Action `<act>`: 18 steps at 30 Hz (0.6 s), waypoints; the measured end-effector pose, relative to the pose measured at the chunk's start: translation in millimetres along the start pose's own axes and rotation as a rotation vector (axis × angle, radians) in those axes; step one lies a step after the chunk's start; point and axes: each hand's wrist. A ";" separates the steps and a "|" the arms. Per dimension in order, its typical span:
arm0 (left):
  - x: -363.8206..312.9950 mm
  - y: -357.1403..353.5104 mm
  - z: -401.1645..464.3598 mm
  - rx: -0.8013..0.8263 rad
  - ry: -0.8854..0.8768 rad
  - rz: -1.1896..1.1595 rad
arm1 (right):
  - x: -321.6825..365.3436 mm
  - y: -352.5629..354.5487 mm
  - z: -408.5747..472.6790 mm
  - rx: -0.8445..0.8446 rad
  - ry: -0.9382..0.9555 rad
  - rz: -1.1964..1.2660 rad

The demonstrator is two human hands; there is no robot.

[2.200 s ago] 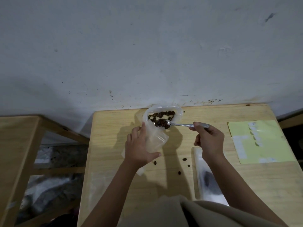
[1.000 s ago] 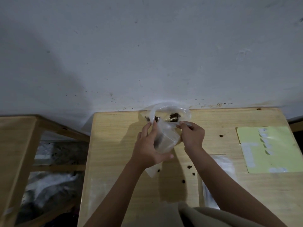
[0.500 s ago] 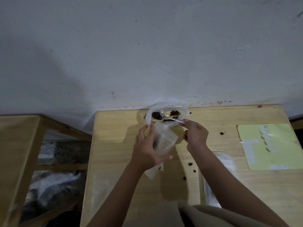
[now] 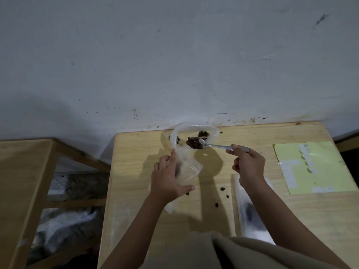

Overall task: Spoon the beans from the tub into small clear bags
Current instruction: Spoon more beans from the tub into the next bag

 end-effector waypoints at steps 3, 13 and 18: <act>-2.4 1.2 -1.4 -0.020 0.021 0.011 | 5.2 9.5 -9.9 0.038 0.112 -0.016; -19.0 0.4 -2.7 -0.112 0.000 -0.045 | 12.8 19.5 -17.2 0.077 0.402 -0.133; -17.1 -2.4 -1.7 -0.119 0.036 -0.111 | -3.1 2.4 3.0 0.037 0.303 -0.162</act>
Point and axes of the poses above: each hand's wrist, its own z-axis towards the middle knuckle, its own y-axis out of the back of the hand, x = y × z, and after that the axes turned 8 degrees about z, right-handed
